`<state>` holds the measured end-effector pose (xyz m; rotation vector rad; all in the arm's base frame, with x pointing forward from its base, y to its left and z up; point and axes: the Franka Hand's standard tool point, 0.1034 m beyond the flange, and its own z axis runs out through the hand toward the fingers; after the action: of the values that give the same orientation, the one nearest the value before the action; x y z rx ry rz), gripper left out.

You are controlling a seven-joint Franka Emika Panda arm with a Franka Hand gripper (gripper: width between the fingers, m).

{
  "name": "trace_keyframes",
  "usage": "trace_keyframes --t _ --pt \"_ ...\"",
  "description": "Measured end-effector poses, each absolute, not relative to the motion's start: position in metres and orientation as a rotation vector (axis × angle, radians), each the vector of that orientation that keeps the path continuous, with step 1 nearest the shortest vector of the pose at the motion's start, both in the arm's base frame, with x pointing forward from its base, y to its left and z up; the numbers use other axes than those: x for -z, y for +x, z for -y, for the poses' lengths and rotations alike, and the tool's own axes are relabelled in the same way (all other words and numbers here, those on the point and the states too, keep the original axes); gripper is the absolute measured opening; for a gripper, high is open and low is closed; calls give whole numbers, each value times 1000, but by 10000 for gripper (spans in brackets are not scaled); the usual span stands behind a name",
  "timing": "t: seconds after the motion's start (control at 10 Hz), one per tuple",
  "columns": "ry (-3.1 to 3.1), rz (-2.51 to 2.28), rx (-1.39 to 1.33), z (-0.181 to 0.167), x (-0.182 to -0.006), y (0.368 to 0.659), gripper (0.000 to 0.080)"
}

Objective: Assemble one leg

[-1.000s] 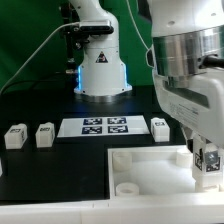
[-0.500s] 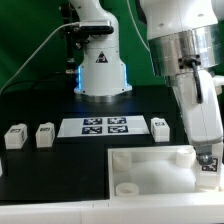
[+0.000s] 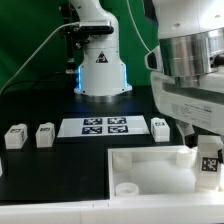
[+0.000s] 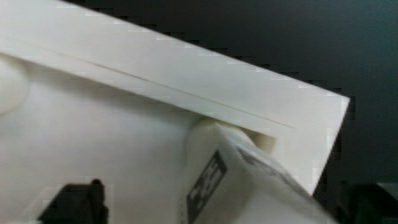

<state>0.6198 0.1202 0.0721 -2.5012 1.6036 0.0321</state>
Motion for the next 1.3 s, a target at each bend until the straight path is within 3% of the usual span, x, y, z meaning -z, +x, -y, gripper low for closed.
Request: trace_keyframes --t 0.5,0.6,0.9,1.3 --pt "-2986 -722 76 -127 -66 620 648" --pt "-2981 -733 75 -126 -66 620 648" --pt "-2928 -899 62 -127 -66 619 285" --pt "-2645 -1465 14 -128 -66 622 287"
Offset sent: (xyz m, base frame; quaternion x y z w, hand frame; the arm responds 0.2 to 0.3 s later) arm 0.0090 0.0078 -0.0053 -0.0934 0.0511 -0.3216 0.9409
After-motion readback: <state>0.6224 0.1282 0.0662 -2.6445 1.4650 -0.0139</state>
